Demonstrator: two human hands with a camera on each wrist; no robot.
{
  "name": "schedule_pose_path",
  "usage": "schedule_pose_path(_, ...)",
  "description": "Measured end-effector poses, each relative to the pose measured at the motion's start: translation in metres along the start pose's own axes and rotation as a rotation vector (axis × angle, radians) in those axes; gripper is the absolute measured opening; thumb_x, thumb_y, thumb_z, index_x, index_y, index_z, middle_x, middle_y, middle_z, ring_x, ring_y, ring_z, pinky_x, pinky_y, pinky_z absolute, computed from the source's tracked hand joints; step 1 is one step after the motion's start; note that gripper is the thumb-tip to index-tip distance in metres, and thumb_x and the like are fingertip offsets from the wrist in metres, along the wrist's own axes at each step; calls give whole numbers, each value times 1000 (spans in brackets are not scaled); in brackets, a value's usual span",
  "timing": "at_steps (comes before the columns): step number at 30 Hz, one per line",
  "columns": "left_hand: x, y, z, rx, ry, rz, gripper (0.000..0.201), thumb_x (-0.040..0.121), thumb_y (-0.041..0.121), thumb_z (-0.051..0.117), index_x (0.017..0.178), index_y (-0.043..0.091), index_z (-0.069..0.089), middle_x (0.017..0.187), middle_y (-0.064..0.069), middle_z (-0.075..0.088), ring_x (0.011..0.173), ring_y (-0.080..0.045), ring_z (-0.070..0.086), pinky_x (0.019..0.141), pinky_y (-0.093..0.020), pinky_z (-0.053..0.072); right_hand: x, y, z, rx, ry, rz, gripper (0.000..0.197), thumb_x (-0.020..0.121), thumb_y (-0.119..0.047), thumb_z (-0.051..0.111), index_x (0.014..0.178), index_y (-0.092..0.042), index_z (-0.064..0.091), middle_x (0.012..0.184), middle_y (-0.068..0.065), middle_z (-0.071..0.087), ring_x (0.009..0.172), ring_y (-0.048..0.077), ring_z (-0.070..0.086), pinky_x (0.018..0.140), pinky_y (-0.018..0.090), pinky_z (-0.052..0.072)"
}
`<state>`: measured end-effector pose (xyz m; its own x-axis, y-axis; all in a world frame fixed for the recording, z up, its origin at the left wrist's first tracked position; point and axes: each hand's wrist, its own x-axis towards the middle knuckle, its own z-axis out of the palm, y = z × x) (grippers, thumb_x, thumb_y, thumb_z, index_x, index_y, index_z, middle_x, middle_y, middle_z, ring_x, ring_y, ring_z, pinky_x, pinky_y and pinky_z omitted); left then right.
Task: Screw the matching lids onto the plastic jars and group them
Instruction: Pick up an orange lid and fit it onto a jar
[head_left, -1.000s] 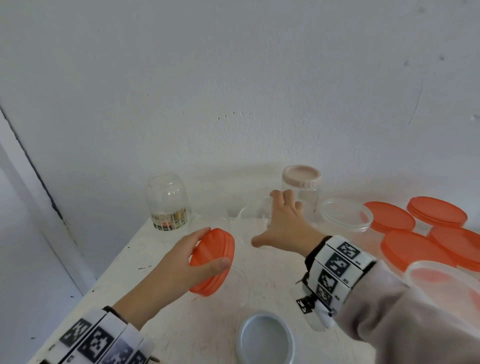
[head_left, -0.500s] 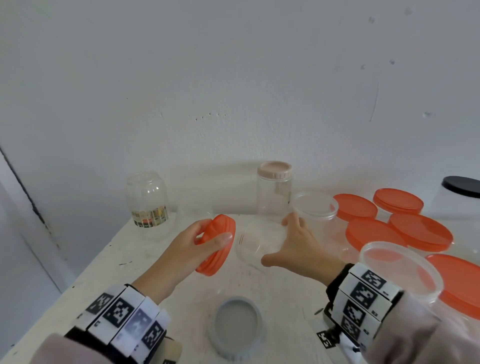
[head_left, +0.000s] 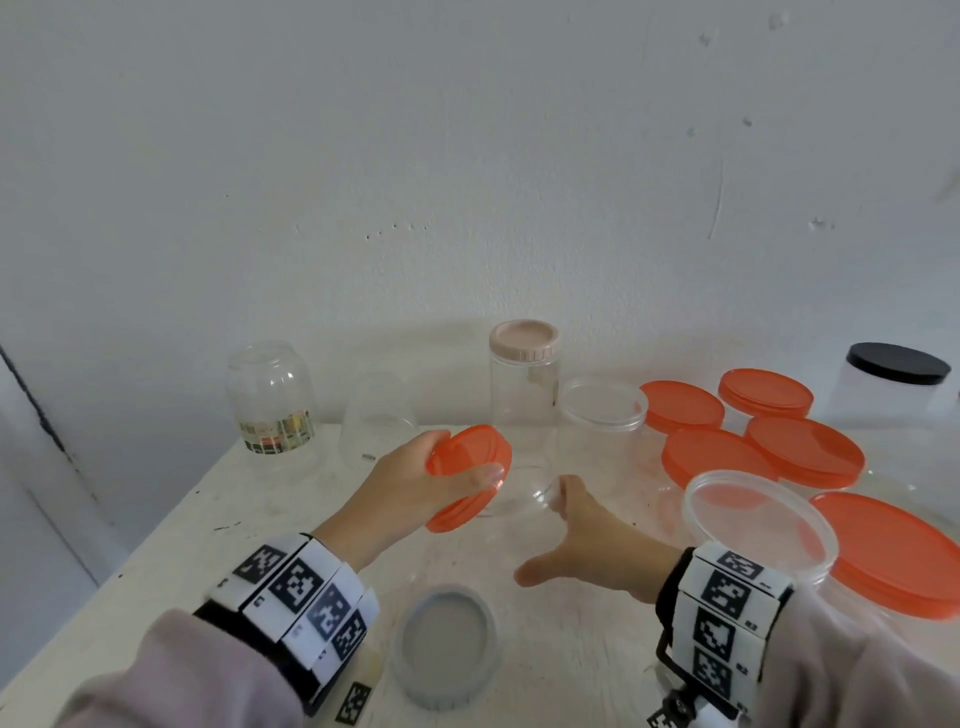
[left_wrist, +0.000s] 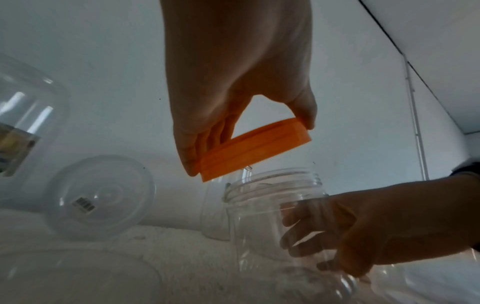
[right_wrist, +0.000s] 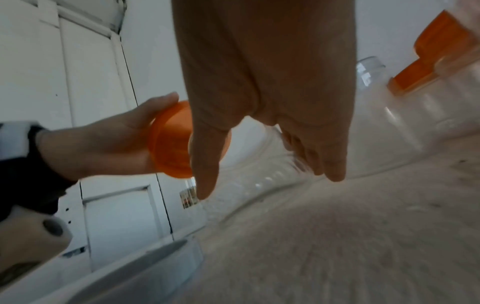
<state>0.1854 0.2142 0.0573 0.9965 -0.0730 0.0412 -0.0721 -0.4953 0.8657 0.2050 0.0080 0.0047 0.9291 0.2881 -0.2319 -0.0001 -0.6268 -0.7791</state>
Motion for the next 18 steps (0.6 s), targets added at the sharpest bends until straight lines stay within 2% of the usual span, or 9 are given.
schedule_pose_path(2,5,3,7,75,-5,23,50,54,77,69,87,49,43,92,31,52,81,15,52,61,-8,39,-2,5,-1,3,-12,4,95,65,-28,88,132,-22,22,120,-10,42,108,8,43,68,11,37)
schedule_pose_path(4,8,4,14,146,-32,45,49,60,72,71,89,47,40,91,32,48,81,13,50,61,-9,37,-3,8,-2,22,-30,1,100,67,-23,87,138,-20,16,116,-12,37,109,8,40,64,8,35)
schedule_pose_path(8,15,3,26,273,-95,96,64,64,67,73,111,42,37,94,33,40,83,12,44,63,-8,33,-3,6,-3,101,-78,-38,97,70,-12,84,141,-22,18,126,-12,35,109,4,39,68,7,37)
schedule_pose_path(10,18,4,31,339,-129,123,78,63,66,73,126,34,40,106,29,40,88,8,44,67,-10,34,-3,8,-3,122,-80,-45,95,70,-11,84,140,-23,21,122,-14,37,103,-2,41,68,7,38)
schedule_pose_path(13,24,7,39,432,-176,140,97,64,65,74,142,24,33,135,12,39,112,-5,42,85,-21,37,-3,9,-3,120,-79,-29,95,70,-14,84,140,-23,21,124,-11,39,99,-4,41,66,8,38)
schedule_pose_path(15,28,9,43,466,-198,144,97,64,64,74,141,22,33,139,8,39,116,-8,40,89,-24,36,-2,9,-3,121,-70,-16,98,70,-16,86,141,-22,19,127,-8,41,105,3,43,70,12,38)
schedule_pose_path(18,32,11,46,511,-221,151,96,65,64,73,141,19,34,142,5,38,120,-9,38,90,-23,32,-1,10,-3,131,-58,-5,103,68,-18,87,144,-20,17,130,-6,42,114,11,42,83,19,38)
